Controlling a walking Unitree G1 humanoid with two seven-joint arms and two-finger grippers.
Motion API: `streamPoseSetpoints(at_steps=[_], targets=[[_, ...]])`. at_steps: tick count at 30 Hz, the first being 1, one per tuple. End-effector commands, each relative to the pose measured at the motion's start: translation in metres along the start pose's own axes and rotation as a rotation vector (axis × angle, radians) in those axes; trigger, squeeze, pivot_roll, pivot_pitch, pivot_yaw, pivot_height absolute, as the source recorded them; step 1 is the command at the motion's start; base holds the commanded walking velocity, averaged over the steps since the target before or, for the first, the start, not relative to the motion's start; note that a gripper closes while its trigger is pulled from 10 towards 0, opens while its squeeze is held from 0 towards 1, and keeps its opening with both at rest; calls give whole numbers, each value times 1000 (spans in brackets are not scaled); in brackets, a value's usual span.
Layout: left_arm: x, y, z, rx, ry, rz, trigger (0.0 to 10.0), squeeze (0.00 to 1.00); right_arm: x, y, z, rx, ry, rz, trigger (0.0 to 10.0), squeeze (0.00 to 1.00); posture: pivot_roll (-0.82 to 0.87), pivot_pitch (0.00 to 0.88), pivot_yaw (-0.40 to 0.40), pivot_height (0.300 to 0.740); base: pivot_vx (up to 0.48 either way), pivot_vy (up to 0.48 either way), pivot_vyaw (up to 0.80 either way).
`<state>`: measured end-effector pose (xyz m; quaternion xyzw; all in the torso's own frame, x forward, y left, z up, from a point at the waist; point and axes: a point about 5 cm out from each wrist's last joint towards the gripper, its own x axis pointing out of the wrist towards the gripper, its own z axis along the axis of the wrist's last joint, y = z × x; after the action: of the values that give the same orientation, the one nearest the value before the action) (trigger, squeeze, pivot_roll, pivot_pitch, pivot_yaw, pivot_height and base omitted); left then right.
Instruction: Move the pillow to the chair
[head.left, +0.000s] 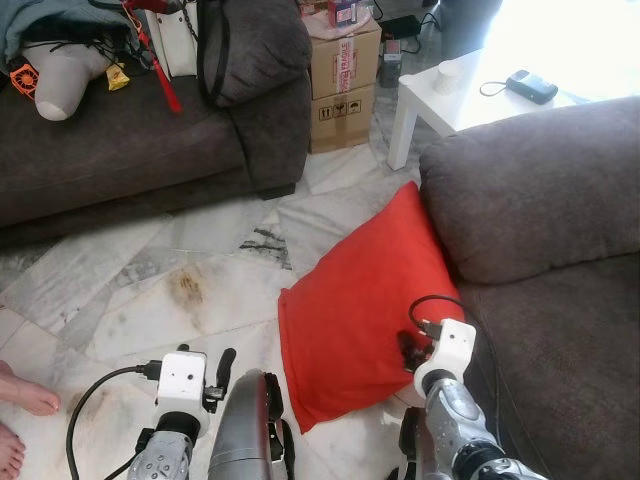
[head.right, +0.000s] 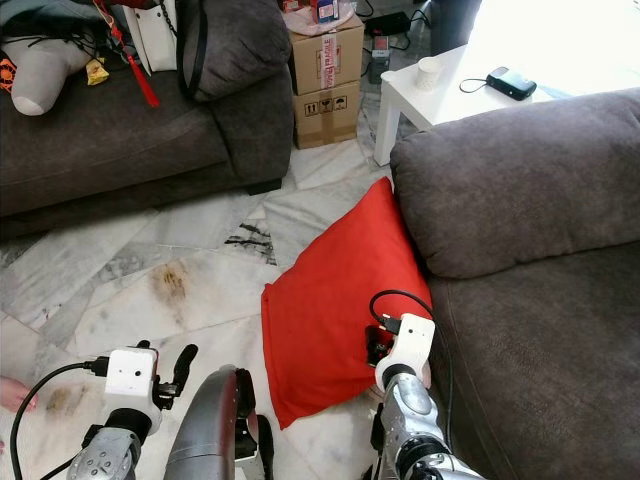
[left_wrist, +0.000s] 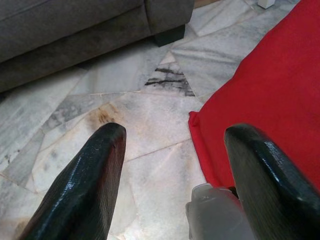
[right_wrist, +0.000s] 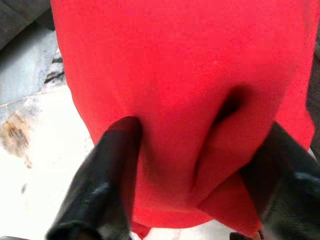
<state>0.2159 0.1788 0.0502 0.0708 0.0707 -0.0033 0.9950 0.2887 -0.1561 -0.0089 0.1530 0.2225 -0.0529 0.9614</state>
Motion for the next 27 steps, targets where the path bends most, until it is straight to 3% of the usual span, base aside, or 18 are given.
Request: streamPoseSetpoints(at_steps=[1,27], targets=[[-4,2,-5,-1,30,11,10000,0,-2,1,-6,15,12,6,0,0,137,246,59,606,0,0,0],[12,3,-1,-5,11,16,10000,0,1,7,1,-19,11,34,0,0,119,192,56,606,0,0,0]])
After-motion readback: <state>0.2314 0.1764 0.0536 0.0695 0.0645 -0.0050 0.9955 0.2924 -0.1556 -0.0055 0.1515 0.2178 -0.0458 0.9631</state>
